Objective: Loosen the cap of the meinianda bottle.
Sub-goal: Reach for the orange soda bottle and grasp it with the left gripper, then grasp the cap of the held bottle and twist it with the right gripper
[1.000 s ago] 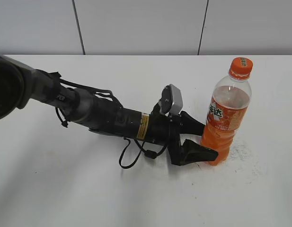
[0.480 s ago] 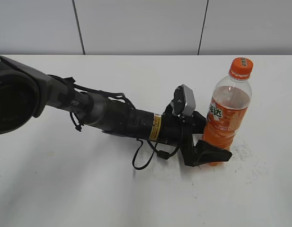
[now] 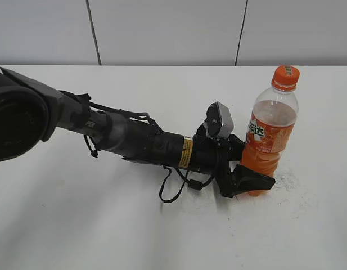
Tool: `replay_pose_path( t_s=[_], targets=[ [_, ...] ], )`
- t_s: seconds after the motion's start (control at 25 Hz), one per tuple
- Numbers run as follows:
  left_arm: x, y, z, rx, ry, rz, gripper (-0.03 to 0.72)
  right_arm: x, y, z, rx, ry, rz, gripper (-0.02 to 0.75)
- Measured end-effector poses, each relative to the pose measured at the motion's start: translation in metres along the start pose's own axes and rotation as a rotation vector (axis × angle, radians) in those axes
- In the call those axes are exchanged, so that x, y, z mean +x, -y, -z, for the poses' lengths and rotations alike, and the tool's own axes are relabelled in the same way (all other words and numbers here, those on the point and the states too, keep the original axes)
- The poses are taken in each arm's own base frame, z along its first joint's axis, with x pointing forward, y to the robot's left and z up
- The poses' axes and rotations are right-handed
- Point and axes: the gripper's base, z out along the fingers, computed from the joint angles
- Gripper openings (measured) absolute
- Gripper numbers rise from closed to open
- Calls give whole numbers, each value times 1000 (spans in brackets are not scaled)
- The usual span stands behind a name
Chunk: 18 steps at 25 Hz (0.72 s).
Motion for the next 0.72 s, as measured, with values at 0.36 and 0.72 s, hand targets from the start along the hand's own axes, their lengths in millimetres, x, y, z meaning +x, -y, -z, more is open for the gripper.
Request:
replay_pose_path(
  t_s=[0.36, 0.72],
  targets=[
    [0, 0, 0, -1, 1, 1, 553, 0, 0, 0, 0, 0, 0, 493],
    [0, 0, 0, -1, 0, -51, 550, 0, 0, 0, 0, 0, 0, 493]
  ],
)
